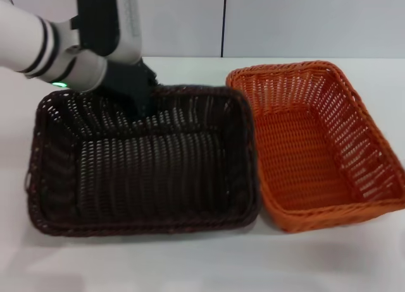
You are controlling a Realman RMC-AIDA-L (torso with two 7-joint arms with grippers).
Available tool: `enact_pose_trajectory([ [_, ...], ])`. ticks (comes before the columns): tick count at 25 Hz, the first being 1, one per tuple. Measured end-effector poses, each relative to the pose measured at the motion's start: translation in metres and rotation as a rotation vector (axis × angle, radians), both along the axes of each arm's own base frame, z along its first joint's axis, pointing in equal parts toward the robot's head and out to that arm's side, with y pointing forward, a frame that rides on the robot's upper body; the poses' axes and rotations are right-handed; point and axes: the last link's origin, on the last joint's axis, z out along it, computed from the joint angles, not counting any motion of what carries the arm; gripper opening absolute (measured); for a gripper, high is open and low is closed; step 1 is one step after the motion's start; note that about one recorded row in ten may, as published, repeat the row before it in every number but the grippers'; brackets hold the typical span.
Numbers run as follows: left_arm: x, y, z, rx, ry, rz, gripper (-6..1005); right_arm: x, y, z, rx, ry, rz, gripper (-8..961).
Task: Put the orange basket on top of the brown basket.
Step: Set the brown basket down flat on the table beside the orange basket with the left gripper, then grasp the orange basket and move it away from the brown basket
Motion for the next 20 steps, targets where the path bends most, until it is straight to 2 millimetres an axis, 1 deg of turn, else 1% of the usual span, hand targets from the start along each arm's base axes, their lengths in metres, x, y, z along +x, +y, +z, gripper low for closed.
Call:
enact_pose_trajectory([
  [3,0.003,0.006,-0.008,0.065,0.003,-0.003,372,0.003,0.0,0.0,-0.003,-0.011,-0.007,793],
  [5,0.003,0.007,-0.009,0.072,0.002,-0.003,384,0.003,0.0,0.0,-0.003,-0.011,-0.008,793],
  [11,0.007,0.007,-0.009,0.086,-0.006,-0.012,620,0.005,0.001,0.002,0.005,-0.009,-0.015,792],
  [12,0.008,0.007,-0.007,0.102,-0.011,-0.016,634,0.005,0.001,0.002,0.005,-0.009,-0.015,791],
  [14,0.012,0.008,0.001,0.169,-0.037,-0.039,663,0.003,0.002,0.002,0.006,-0.003,-0.011,791],
  [16,0.019,0.008,0.013,0.282,-0.108,-0.071,691,-0.001,0.003,0.003,0.012,0.011,0.001,791],
  [17,0.023,0.007,0.022,0.372,-0.183,-0.09,706,-0.005,0.005,0.003,0.017,0.021,0.011,790],
  [18,0.032,0.001,0.037,0.532,-0.339,-0.124,720,-0.015,0.009,0.005,0.023,0.042,0.039,790],
  [19,0.032,0.001,0.037,0.532,-0.339,-0.124,734,-0.015,0.009,0.005,0.023,0.042,0.039,790],
  [20,0.036,-0.005,0.047,0.657,-0.443,-0.147,748,-0.019,0.012,0.006,0.023,0.053,0.053,790],
])
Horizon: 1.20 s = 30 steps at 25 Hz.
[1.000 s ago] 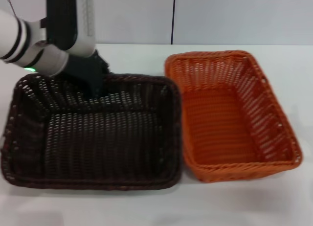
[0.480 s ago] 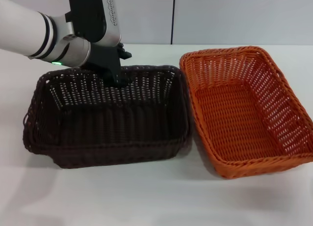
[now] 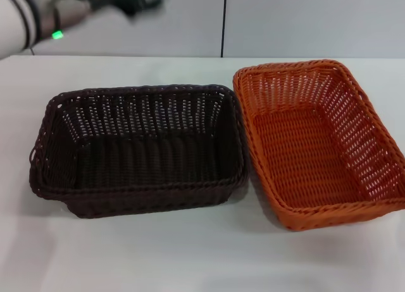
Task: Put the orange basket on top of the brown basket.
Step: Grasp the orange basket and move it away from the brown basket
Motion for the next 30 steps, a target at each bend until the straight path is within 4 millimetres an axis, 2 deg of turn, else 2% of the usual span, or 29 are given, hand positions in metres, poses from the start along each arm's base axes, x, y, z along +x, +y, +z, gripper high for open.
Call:
enact_pose_trajectory([
  [1,0.002,-0.009,0.008,0.123,-0.101,-0.018,763,-0.005,0.003,0.001,-0.003,0.011,0.013,790],
  [2,0.002,-0.009,0.008,0.123,-0.101,-0.018,777,-0.01,0.009,0.003,-0.012,0.024,0.025,789],
  [3,0.004,-0.024,0.017,0.293,-0.231,-0.026,791,-0.018,0.02,0.006,-0.043,0.046,0.035,789],
  [4,-0.001,-0.034,0.017,0.382,-0.294,-0.022,790,-0.018,0.02,0.006,-0.043,0.046,0.035,789],
  [6,-0.008,-0.051,0.019,0.525,-0.373,-0.032,787,-0.03,0.037,0.008,-0.11,0.073,0.041,789],
  [7,-0.016,-0.06,0.015,0.592,-0.382,-0.054,786,-0.037,0.045,0.009,-0.152,0.085,0.043,788],
  [8,-0.023,-0.071,0.01,0.648,-0.394,-0.094,786,-0.053,0.062,0.014,-0.26,0.091,0.055,788],
  [9,-0.031,-0.08,0.007,0.676,-0.406,-0.119,786,-0.053,0.062,0.014,-0.26,0.091,0.055,788],
  [12,-0.062,-0.102,-0.002,0.706,-0.467,-0.122,786,-0.09,0.079,0.029,-0.427,0.04,0.101,787],
  [13,-0.072,-0.106,-0.005,0.703,-0.481,-0.103,786,-0.115,0.082,0.042,-0.537,-0.023,0.106,787],
  [14,-0.089,-0.109,-0.011,0.687,-0.488,-0.057,786,-0.115,0.082,0.042,-0.537,-0.023,0.106,787],
  [17,-0.132,-0.116,-0.023,0.664,-0.495,0.06,786,-0.149,0.078,0.073,-0.666,-0.156,0.079,786],
  [18,-0.159,-0.122,-0.028,0.663,-0.494,0.143,786,-0.164,0.071,0.088,-0.768,-0.27,0.043,786],
  [19,-0.159,-0.122,-0.028,0.663,-0.494,0.143,786,-0.164,0.071,0.088,-0.768,-0.27,0.043,786],
  [21,-0.182,-0.129,-0.029,0.681,-0.495,0.226,786,-0.17,0.059,0.093,-0.889,-0.384,0.014,786],
  [24,-0.207,-0.136,-0.029,0.703,-0.509,0.318,786,-0.171,0.035,0.098,-1.086,-0.548,0.007,785],
  [28,-0.231,-0.144,-0.031,0.702,-0.561,0.396,786,-0.156,0.0,0.099,-1.394,-0.733,-0.021,784],
  [30,-0.233,-0.144,-0.031,0.701,-0.56,0.401,786,-0.154,-0.003,0.099,-1.424,-0.745,-0.027,784],
])
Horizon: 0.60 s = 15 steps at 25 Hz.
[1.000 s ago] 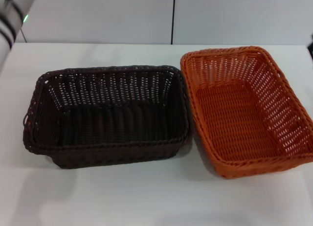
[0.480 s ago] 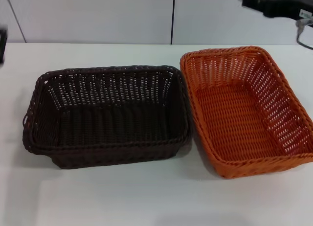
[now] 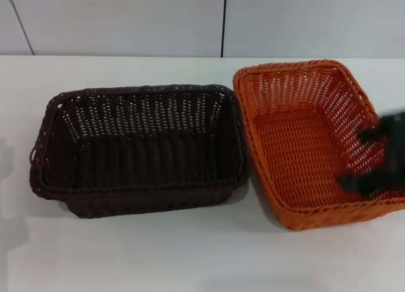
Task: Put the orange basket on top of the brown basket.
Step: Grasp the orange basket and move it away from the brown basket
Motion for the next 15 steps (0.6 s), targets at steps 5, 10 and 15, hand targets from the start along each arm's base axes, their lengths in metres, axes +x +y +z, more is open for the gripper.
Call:
enact_pose_trajectory([
  [5,-0.003,-0.002,-0.001,0.001,-0.009,0.014,786,0.011,-0.005,-0.001,-0.061,-0.071,-0.014,783],
  [10,-0.004,-0.003,-0.003,-0.002,-0.023,0.021,786,0.02,0.002,-0.007,-0.065,-0.145,-0.025,782],
  [15,-0.003,-0.002,-0.006,-0.01,-0.027,0.016,786,0.022,0.011,-0.023,-0.11,-0.161,-0.004,781],
])
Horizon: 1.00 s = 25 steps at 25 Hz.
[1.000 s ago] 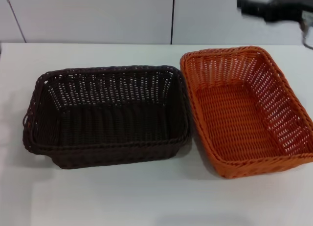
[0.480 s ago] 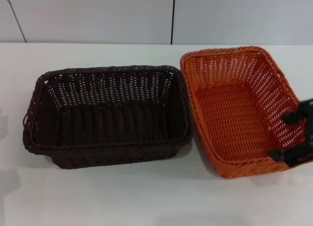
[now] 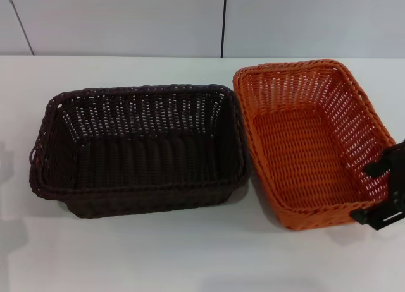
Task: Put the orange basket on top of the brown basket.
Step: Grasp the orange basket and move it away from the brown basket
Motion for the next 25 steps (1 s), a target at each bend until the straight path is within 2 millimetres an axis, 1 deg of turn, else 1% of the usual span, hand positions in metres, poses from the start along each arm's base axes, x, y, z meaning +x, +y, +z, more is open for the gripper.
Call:
enact_pose_trajectory([
  [2,0.002,0.0,-0.002,-0.007,-0.005,-0.004,786,0.003,0.004,-0.008,-0.011,-0.021,0.005,780],
  [3,0.003,0.0,-0.003,-0.01,-0.006,-0.008,786,0.007,0.008,-0.016,-0.019,-0.047,0.007,780],
  [4,0.003,0.0,-0.003,-0.009,-0.007,-0.008,786,0.007,0.008,-0.016,-0.019,-0.047,0.007,780],
  [9,0.002,-0.001,-0.004,-0.011,-0.009,-0.006,786,0.017,0.018,-0.037,-0.047,-0.075,-0.015,779],
  [11,0.002,-0.001,-0.004,-0.012,-0.01,-0.006,786,0.02,0.02,-0.048,-0.065,-0.093,-0.015,778],
  [18,0.001,0.0,-0.004,-0.02,-0.003,-0.005,786,0.022,0.023,-0.056,-0.054,-0.117,-0.024,777],
  [24,-0.001,0.002,-0.003,-0.022,-0.005,-0.007,786,0.022,0.023,-0.064,-0.06,-0.128,-0.028,560],
  [25,-0.001,0.002,-0.003,-0.022,-0.005,-0.007,786,0.022,0.024,-0.066,-0.057,-0.13,-0.028,510],
])
